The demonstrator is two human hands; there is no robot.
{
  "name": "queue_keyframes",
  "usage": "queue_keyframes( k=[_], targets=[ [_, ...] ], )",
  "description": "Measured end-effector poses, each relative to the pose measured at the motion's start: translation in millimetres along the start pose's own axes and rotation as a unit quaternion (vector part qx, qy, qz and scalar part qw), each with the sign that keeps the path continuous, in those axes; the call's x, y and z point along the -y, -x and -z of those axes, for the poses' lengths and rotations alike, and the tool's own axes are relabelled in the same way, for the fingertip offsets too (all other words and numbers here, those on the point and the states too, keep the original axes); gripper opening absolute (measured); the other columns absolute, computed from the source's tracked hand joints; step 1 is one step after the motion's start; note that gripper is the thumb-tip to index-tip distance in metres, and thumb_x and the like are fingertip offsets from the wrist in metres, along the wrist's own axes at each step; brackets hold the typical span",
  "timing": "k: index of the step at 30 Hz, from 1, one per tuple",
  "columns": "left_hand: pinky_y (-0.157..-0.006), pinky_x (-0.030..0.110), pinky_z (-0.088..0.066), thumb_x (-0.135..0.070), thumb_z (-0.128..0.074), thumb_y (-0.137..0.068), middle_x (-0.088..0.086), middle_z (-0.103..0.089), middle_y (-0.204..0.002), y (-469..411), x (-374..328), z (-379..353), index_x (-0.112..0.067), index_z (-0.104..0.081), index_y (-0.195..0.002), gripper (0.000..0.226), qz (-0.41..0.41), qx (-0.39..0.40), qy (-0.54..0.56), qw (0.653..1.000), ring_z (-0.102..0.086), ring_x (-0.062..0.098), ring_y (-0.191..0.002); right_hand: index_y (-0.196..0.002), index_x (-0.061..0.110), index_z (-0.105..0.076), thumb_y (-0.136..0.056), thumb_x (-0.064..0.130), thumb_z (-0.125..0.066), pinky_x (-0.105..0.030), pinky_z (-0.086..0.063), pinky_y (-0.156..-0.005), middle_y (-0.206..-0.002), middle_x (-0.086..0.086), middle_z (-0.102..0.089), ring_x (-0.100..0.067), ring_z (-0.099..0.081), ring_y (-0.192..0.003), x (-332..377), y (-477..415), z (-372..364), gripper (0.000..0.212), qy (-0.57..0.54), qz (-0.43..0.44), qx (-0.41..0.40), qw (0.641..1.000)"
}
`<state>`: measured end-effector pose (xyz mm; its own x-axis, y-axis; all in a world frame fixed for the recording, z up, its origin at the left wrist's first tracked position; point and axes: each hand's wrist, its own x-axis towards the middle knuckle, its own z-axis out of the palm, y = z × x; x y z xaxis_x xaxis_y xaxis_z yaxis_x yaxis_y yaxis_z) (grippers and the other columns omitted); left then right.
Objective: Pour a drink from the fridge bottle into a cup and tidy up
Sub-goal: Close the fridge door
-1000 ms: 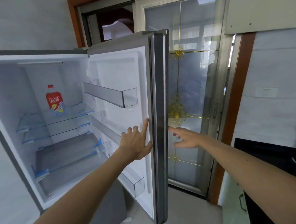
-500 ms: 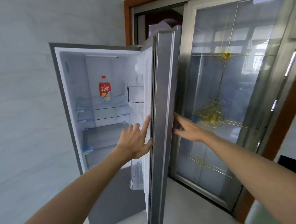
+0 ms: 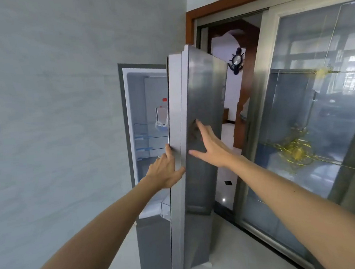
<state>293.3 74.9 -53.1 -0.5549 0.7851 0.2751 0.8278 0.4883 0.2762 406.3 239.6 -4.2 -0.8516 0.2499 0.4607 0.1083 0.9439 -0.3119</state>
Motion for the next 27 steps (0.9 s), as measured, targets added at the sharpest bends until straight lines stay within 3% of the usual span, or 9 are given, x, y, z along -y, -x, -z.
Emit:
queue_keyframes(
  k=[5,8,12,14,18,22,27],
  targets=[
    [-0.112,0.047,-0.041,-0.052,-0.043,-0.097,0.018,-0.024,-0.161,-12.8,35.5,7.8,-0.008,0.015,-0.155,0.093,0.033,0.02,0.065,0.997,-0.04,0.038,-0.141,-0.155,0.025,0.006,-0.089,0.043,-0.067,-0.043,-0.041,-0.109,-0.156,-0.007,-0.012,-0.03,-0.037,-0.137,34.5,-47.3,-11.9,0.1,0.041,0.023,-0.049,0.998],
    [-0.11,0.047,-0.043,-0.052,-0.045,-0.096,0.018,-0.027,-0.16,-21.6,56.9,10.4,-0.011,0.02,-0.154,0.096,0.046,0.023,0.086,0.995,-0.044,0.039,-0.137,-0.156,0.023,0.007,-0.091,0.039,-0.066,-0.042,-0.042,-0.108,-0.158,-0.008,-0.008,-0.03,-0.036,-0.137,52.3,-72.4,-13.9,0.099,0.067,0.032,-0.074,0.994],
    [-0.109,0.043,-0.045,-0.045,-0.048,-0.099,0.015,-0.034,-0.158,-31.5,71.3,14.7,-0.013,0.026,-0.152,0.097,0.055,0.019,0.137,0.989,-0.053,0.037,-0.13,-0.156,0.022,0.006,-0.091,0.037,-0.065,-0.045,-0.036,-0.112,-0.16,-0.011,-0.004,-0.032,-0.022,-0.144,67.8,-100.9,-11.1,0.097,0.088,0.056,-0.101,0.989],
    [-0.106,0.042,-0.047,-0.043,-0.049,-0.1,0.013,-0.039,-0.155,-35.8,76.4,15.4,-0.014,0.03,-0.15,0.098,0.051,0.008,0.163,0.985,-0.06,0.035,-0.122,-0.156,0.023,0.004,-0.092,0.039,-0.064,-0.047,-0.028,-0.115,-0.162,-0.011,0.0,-0.033,-0.013,-0.147,72.1,-114.5,-10.6,0.096,0.098,0.061,-0.113,0.987],
    [-0.106,0.041,-0.046,-0.039,-0.051,-0.1,0.011,-0.04,-0.154,-46.9,90.7,14.2,-0.015,0.033,-0.149,0.101,0.056,-0.011,0.202,0.978,-0.059,0.035,-0.123,-0.157,0.02,0.0,-0.089,0.048,-0.063,-0.048,-0.016,-0.121,-0.164,-0.01,0.004,-0.032,-0.003,-0.15,76.9,-145.0,-15.2,0.096,0.151,0.089,-0.133,0.976],
    [-0.102,0.046,-0.051,-0.04,-0.053,-0.096,0.014,-0.048,-0.146,-63.8,114.5,9.8,-0.02,0.039,-0.145,0.106,0.068,-0.03,0.218,0.973,-0.062,0.034,-0.116,-0.157,0.022,-0.002,-0.086,0.055,-0.063,-0.051,-0.015,-0.121,-0.164,-0.011,0.005,-0.033,-0.003,-0.151,75.8,-176.6,-28.3,0.099,0.18,0.123,-0.152,0.964],
    [-0.098,0.043,-0.054,-0.036,-0.052,-0.097,0.015,-0.051,-0.141,-89.0,142.5,5.1,-0.023,0.036,-0.148,0.102,0.099,-0.063,0.246,0.962,-0.063,0.031,-0.111,-0.157,0.021,-0.008,-0.086,0.061,-0.058,-0.059,-0.018,-0.118,-0.163,-0.015,0.002,-0.035,-0.003,-0.15,65.9,-218.5,-57.5,0.096,0.195,0.158,-0.178,0.951]
  ],
)
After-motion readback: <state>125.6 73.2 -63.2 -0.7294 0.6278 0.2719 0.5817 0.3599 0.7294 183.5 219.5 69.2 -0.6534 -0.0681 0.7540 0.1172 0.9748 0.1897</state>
